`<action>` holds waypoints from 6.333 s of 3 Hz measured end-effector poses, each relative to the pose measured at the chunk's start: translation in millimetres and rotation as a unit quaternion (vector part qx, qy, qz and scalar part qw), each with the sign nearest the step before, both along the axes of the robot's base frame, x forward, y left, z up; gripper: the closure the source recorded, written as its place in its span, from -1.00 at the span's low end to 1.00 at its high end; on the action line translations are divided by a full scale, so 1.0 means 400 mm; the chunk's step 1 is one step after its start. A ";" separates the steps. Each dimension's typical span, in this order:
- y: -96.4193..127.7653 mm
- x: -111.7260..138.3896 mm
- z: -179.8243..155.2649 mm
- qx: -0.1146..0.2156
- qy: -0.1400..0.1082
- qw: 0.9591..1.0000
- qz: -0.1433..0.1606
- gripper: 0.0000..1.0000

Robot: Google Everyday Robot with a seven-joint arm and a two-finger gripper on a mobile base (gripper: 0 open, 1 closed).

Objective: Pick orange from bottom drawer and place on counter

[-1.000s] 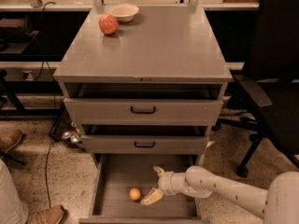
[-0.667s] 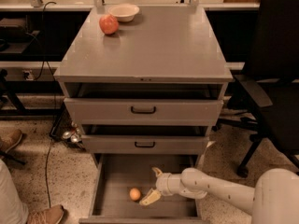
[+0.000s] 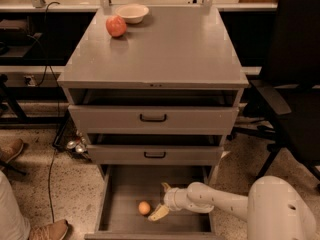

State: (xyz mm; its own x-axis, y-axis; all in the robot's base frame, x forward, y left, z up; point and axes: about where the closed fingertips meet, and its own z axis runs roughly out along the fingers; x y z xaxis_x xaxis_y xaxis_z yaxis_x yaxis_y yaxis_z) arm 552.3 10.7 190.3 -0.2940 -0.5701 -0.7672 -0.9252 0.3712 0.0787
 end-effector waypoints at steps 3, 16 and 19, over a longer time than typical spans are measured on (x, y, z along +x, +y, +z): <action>0.112 -0.029 -0.117 0.003 0.015 1.000 0.025 -1.00; -0.170 -0.168 0.795 0.040 -0.231 0.968 0.084 1.00; -0.327 -0.088 1.236 0.001 -0.360 0.931 0.051 1.00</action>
Offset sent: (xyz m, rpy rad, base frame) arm -0.0133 0.0531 -0.0501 0.0086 0.0192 0.0568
